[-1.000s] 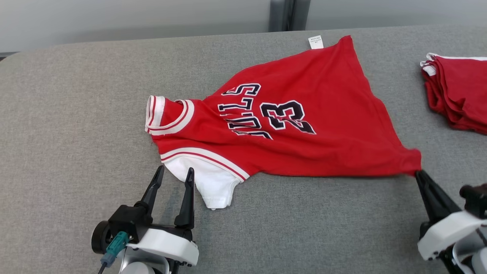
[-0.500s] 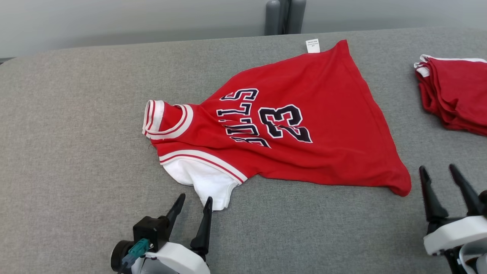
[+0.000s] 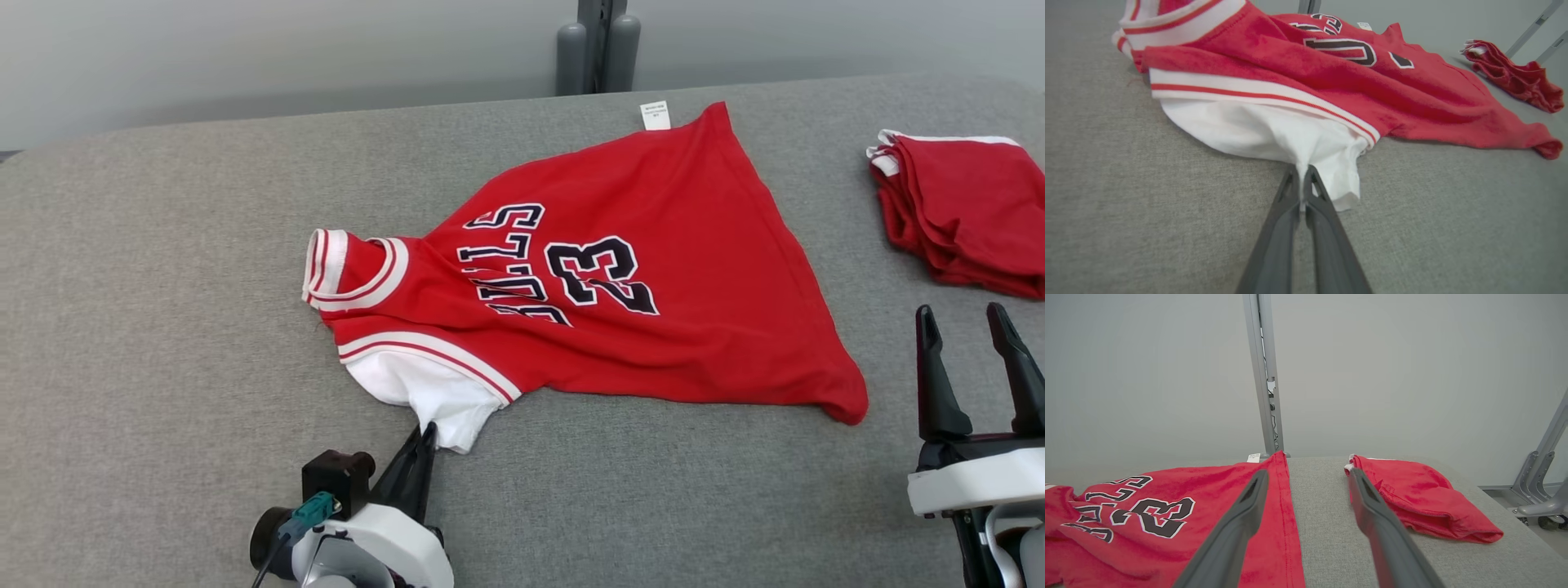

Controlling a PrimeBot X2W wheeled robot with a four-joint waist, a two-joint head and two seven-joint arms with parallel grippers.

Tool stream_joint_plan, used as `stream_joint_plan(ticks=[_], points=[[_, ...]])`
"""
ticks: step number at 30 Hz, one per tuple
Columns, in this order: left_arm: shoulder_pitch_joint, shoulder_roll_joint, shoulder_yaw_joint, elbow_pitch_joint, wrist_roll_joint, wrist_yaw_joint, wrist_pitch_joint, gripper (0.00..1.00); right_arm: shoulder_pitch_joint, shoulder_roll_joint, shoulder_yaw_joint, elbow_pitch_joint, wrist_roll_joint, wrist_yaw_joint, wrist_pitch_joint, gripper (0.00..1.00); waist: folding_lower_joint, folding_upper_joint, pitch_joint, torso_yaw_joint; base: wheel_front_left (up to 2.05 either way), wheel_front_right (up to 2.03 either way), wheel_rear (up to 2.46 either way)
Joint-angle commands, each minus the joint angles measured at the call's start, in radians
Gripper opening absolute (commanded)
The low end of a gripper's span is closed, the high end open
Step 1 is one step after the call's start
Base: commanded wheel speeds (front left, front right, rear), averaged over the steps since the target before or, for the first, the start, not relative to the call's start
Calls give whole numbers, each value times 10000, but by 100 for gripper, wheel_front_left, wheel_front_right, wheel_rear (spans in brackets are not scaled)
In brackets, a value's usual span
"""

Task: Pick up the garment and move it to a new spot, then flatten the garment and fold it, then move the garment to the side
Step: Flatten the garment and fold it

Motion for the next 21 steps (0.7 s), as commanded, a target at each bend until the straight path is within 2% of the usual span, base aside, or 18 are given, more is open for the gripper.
stream_joint_plan(ticks=[1,6,10,15,21], points=[[-177,42,69,27,-5,-7,-179,0,94,43,-115,-38,-62,-1,-53,100,0,-1,-72,138,0,0,0],[-81,267,265,-371,163,213,-446,0,237,225,-243,16,-165,-1,-82,100,0,-1,-244,475,0,0,0],[489,761,469,-1358,442,639,-522,0,361,354,-291,113,-209,-1,-100,100,0,-1,-424,848,0,0,0],[1506,1398,359,-2868,735,1169,255,0,329,484,-153,285,-191,-1,-106,100,0,-1,-550,1106,0,0,0],[2278,1468,3,-3481,615,1401,1202,0,179,545,94,552,-74,-1,-111,100,0,-1,-540,1070,0,0,0]])
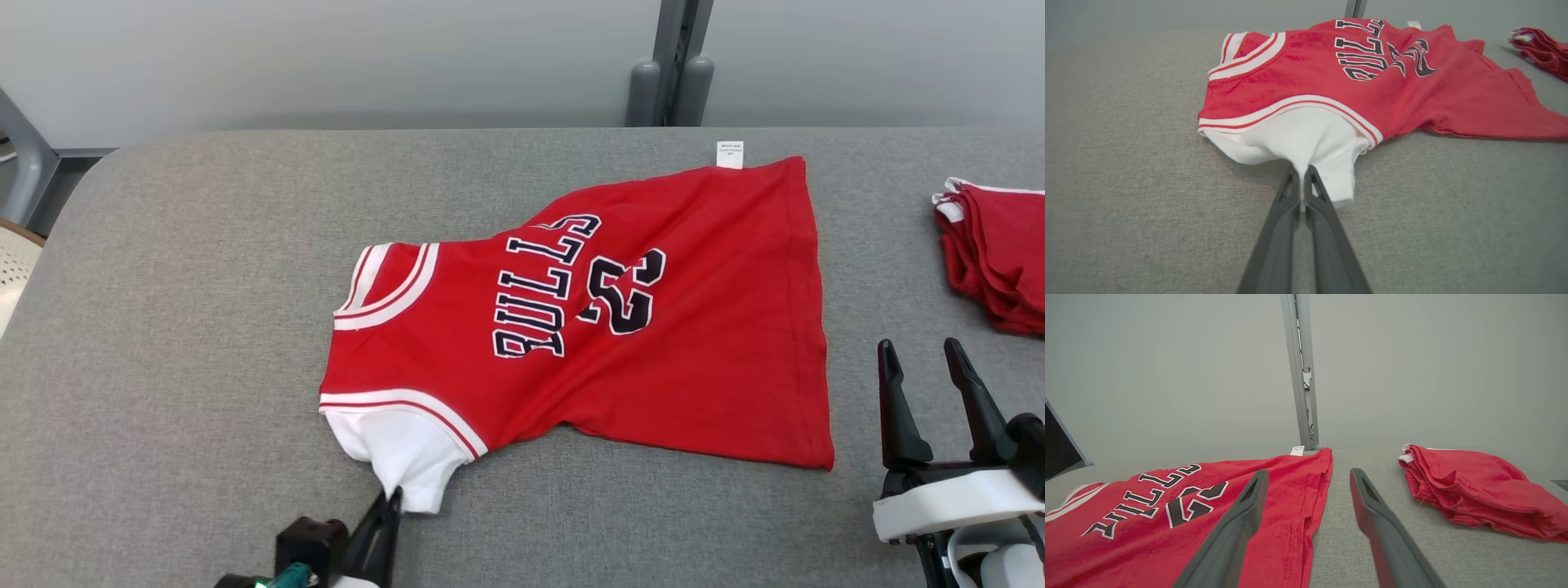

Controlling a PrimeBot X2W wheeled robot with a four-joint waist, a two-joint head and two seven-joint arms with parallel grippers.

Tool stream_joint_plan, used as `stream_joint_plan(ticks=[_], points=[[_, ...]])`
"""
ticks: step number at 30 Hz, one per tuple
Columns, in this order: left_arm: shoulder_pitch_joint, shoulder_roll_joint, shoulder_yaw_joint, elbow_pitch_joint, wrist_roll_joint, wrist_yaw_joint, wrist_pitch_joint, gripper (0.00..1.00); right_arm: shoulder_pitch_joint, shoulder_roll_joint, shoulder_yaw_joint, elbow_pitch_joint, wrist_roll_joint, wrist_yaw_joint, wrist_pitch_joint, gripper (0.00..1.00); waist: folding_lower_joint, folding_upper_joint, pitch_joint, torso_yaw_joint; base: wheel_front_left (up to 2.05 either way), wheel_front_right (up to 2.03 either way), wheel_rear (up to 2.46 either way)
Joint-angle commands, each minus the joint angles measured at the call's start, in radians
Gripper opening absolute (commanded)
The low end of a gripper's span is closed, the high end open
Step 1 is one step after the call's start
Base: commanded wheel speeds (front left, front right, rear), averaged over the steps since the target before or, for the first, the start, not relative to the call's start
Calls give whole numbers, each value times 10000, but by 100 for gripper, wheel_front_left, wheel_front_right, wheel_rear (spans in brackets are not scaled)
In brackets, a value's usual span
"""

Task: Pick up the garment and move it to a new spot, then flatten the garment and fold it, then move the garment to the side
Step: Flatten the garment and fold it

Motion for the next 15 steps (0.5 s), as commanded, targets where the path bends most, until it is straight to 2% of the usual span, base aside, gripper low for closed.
stream_joint_plan(ticks=[1,2,3,4,5,6,11,15], points=[[86,-14,-64,13,-42,32,77,0,-68,-44,7,49,29,1,-68,100,0,0,11,-35,0,0,0],[127,-48,-149,71,-44,11,158,0,-67,-70,28,71,41,1,-69,100,0,0,22,-67,0,0,0],[111,-85,-206,124,-24,-2,190,8,-76,-97,34,91,67,1,-71,100,0,0,33,-98,0,0,0],[88,-120,-301,203,-1,-37,231,40,-97,-110,28,115,84,1,-72,100,0,0,39,-127,0,0,0],[44,-162,-398,263,39,-94,240,91,-101,-119,28,145,97,1,-73,100,0,0,40,-157,0,0,0],[-28,-221,-454,321,30,-124,227,100,-102,-131,22,163,113,1,-72,100,0,0,40,-185,0,0,0],[-257,-321,-458,379,-2,-175,-67,100,-112,-135,2,159,124,1,-74,100,0,0,19,-292,0,0,0],[-269,-324,-75,208,-208,-2,-544,100,-58,-103,-36,100,120,1,-75,100,0,0,4,-308,0,0,0]])
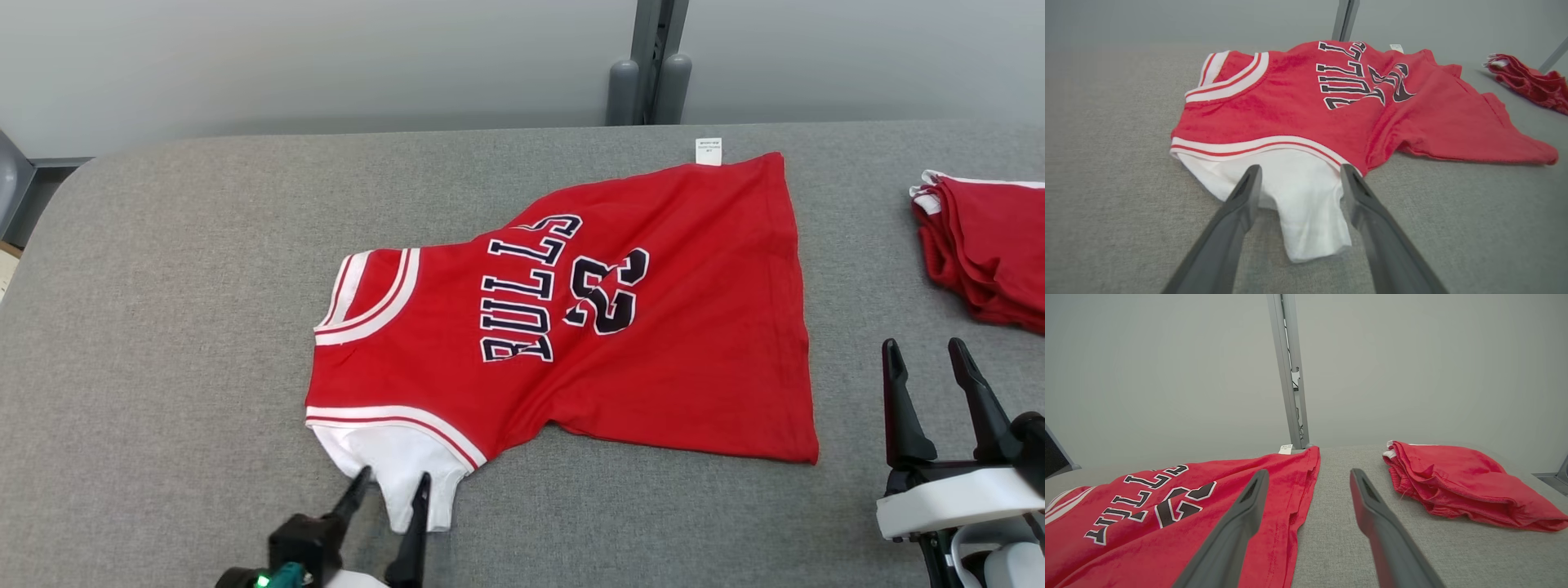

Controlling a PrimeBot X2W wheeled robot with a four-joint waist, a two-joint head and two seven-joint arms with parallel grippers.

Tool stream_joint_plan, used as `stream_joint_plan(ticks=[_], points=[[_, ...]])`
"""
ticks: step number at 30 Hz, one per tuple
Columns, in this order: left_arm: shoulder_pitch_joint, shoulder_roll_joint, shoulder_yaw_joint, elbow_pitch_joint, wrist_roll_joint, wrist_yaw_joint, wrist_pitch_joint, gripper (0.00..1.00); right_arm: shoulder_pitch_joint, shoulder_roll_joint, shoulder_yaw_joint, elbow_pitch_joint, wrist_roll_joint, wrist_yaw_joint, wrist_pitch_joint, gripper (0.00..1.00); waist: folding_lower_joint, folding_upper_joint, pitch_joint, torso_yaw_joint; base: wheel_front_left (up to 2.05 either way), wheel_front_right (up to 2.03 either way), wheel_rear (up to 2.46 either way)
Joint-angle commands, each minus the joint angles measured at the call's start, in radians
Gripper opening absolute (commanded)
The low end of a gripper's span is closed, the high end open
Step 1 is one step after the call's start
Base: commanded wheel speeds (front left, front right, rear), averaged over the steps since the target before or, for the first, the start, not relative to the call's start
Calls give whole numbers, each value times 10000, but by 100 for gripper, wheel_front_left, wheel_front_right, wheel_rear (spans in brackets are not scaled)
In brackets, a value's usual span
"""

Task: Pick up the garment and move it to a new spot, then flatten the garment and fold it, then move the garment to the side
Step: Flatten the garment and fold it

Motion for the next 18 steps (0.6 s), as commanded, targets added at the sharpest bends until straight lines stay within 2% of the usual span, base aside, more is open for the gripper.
stream_joint_plan(ticks=[1,6,10,18], points=[[-144,58,273,-112,-136,140,-271,100,3,-33,-30,-52,2,1,-73,100,0,-1,-8,-5,0,0,0],[-73,160,855,-211,-481,313,-641,100,-67,-3,-2,-71,-8,1,-74,100,0,-1,0,-24,0,0,0],[-216,235,1283,278,-876,351,-526,100,-155,-5,48,-58,-27,1,-74,100,0,-1,23,-50,0,0,0],[-935,182,1310,1810,-1287,-277,-486,100,-267,-54,179,13,18,1,-75,100,0,-1,104,-239,0,0,0]])
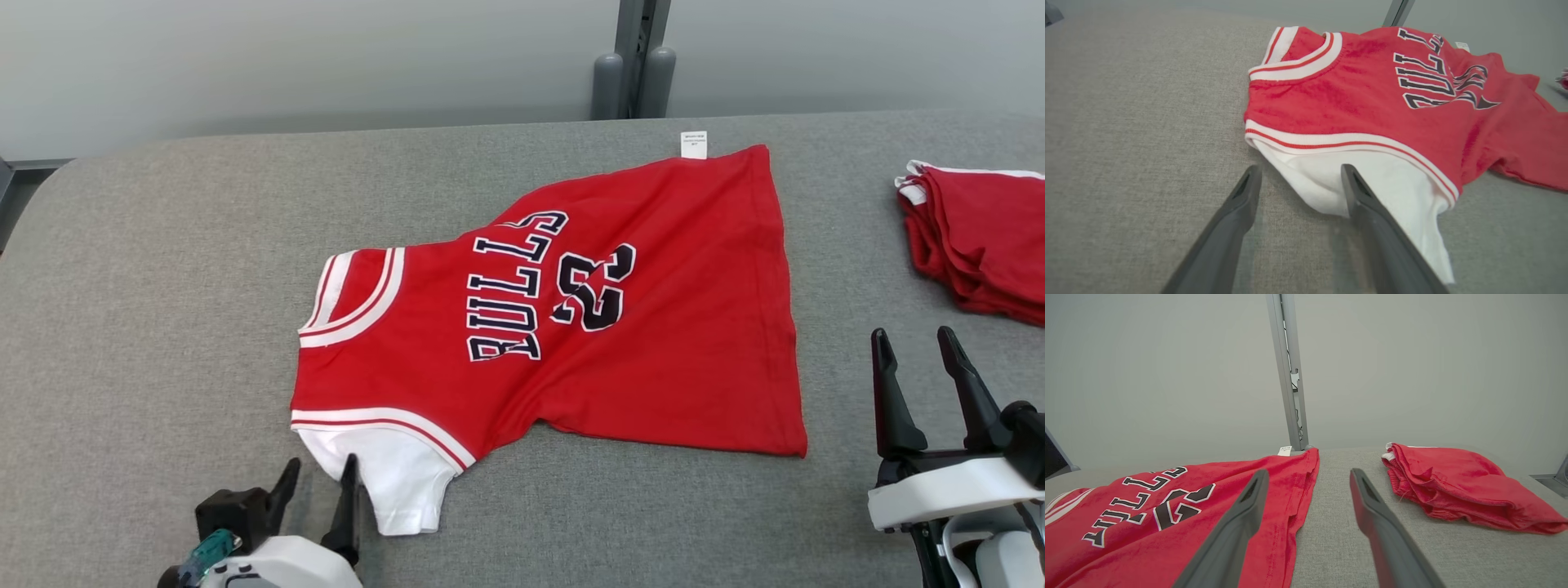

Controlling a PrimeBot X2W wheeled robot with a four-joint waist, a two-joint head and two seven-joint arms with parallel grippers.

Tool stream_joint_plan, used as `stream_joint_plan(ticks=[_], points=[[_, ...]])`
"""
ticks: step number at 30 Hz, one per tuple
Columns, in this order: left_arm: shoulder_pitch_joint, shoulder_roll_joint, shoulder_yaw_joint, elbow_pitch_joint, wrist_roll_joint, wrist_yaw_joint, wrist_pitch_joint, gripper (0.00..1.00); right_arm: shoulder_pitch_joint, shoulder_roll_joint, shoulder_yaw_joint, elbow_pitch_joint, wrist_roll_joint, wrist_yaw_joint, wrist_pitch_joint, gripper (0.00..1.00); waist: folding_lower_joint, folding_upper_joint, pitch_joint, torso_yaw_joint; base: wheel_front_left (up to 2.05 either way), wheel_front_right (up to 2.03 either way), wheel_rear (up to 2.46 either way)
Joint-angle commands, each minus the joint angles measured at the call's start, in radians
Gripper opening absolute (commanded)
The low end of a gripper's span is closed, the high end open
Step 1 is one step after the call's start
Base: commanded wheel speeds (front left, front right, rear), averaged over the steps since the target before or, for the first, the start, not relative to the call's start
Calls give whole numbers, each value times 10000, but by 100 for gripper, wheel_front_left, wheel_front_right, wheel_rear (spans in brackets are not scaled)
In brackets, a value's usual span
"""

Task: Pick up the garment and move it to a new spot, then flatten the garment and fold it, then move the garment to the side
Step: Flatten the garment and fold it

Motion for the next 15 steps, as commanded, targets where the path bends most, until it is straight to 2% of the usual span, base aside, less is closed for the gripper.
stream_joint_plan(ticks=[1,3,9,14,15], points=[[-200,-74,-31,107,-114,-130,-8,100,-48,-92,-38,4,19,1,-75,100,0,-1,21,-43,0,0,0],[-294,-90,-115,340,-125,-229,76,100,-47,-132,-59,22,38,1,-75,100,0,-1,43,-97,0,0,0],[-512,-264,118,929,-305,14,-181,100,-122,-103,-37,-8,83,1,-75,100,0,-1,131,-269,0,0,0],[-572,-286,196,1239,-445,-106,-326,100,-79,-122,-114,-45,87,1,-75,100,0,-1,175,-287,0,0,0],[-600,-296,189,1311,-464,-126,-333,86,-84,-118,-115,-37,83,1,-75,100,0,-1,175,-289,0,0,0]])
